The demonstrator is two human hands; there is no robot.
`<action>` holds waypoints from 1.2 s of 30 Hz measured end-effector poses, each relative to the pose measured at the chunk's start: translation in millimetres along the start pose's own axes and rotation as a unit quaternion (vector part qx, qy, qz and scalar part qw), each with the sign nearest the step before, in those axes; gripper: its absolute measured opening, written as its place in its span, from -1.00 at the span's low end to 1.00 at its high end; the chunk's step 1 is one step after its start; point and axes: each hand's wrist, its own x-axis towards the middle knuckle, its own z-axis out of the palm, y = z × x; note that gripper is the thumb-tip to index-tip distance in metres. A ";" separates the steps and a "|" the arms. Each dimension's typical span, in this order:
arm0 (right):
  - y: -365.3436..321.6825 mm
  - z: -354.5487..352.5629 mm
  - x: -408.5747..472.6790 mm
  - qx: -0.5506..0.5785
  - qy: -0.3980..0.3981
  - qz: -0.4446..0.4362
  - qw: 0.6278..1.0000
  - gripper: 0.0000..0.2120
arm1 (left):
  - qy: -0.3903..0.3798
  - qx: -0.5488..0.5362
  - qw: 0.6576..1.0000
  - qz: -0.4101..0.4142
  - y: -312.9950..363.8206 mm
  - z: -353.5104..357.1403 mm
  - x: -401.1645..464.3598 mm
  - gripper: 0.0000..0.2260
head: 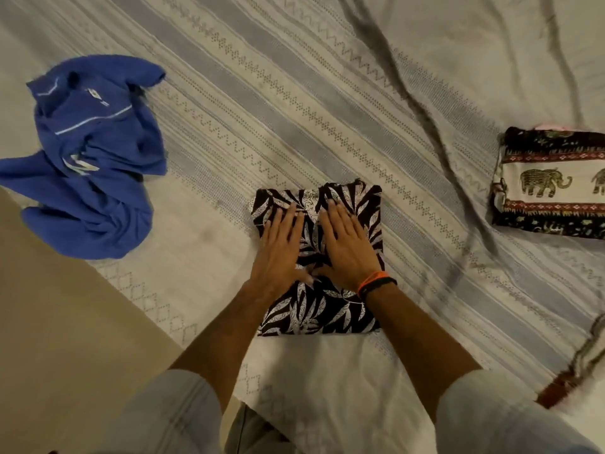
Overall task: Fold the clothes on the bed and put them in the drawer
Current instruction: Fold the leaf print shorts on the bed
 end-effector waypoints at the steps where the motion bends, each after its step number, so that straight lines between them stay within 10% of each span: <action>1: 3.9 6.2 0.3 -0.027 -0.016 0.016 0.999 0.29 | -0.025 0.050 0.998 0.000 -4.5 6.2 2.3 0.30; 5: 23.0 14.5 5.0 -0.021 -0.022 0.105 0.994 0.62 | -0.036 0.115 0.991 -0.054 -20.4 16.0 12.8 0.52; 14: 40.8 19.1 14.6 -0.011 -0.051 0.100 0.994 0.70 | -0.055 0.098 0.992 -0.061 -31.1 17.4 26.6 0.59; 25: -17.8 79.4 -59.7 -0.017 0.080 -0.011 0.997 -0.22 | 0.044 0.072 0.996 0.002 -1.0 66.6 -43.8 0.06; 33: 11.2 87.1 -79.2 -0.014 -0.027 0.029 0.999 -0.21 | -0.024 0.044 0.998 -0.041 -15.7 77.9 -56.9 0.01; 36: 0.8 64.5 -77.3 0.151 0.077 0.066 0.983 -0.31 | 0.079 -0.076 0.991 -0.080 -3.7 69.3 -61.6 0.03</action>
